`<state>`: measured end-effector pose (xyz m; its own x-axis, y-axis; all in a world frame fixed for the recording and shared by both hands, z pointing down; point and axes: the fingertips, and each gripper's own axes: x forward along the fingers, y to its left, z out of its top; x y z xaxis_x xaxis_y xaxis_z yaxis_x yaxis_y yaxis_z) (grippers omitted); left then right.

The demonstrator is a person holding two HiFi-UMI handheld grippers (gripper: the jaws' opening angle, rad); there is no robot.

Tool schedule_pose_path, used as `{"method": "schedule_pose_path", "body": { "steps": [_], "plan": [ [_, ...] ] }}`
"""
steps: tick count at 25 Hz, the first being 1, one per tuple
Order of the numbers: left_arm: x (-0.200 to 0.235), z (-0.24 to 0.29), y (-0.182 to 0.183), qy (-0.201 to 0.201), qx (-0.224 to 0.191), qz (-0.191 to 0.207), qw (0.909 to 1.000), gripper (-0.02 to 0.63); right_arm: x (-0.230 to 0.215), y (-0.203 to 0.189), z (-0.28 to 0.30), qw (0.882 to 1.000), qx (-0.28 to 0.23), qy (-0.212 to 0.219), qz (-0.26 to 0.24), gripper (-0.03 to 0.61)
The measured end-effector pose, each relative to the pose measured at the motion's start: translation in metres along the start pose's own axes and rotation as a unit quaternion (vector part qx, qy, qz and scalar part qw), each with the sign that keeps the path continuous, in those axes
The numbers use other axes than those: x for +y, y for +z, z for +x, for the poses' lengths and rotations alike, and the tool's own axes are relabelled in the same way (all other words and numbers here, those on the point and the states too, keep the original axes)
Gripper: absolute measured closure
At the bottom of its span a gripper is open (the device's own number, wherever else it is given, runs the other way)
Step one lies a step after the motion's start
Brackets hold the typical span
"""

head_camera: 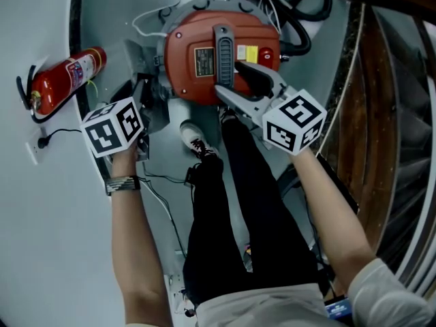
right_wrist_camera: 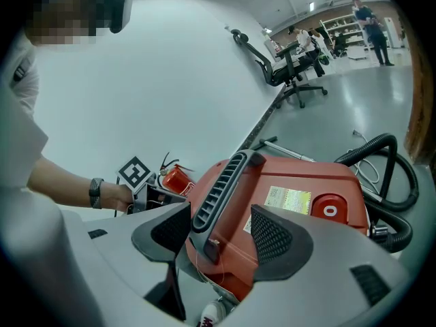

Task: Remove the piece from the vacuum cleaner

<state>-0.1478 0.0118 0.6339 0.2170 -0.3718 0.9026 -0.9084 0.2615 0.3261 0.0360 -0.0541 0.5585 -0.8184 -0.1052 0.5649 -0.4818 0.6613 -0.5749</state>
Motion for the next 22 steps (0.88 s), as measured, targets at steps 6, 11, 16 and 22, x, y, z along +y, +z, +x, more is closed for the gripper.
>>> {"method": "schedule_pose_path", "body": {
  "steps": [6,11,16,22],
  "plan": [
    [0.003,-0.001,0.001,0.018,-0.013,-0.006,0.9997,0.538,0.001,0.001,0.0,1.0,0.0,0.001,-0.001,0.305],
    [0.006,-0.002,0.001,0.019,-0.034,-0.041,0.9984,0.549,0.0,0.0,0.0,1.0,-0.003,-0.001,-0.002,0.305],
    [0.009,-0.003,0.001,0.011,-0.049,-0.083,0.9953,0.561,0.0,0.0,0.0,1.0,-0.003,-0.001,-0.002,0.305],
    [0.012,-0.004,0.002,0.008,-0.055,-0.117,0.9916,0.571,0.0,0.0,0.0,1.0,-0.005,-0.003,-0.002,0.305]
  ]
}}
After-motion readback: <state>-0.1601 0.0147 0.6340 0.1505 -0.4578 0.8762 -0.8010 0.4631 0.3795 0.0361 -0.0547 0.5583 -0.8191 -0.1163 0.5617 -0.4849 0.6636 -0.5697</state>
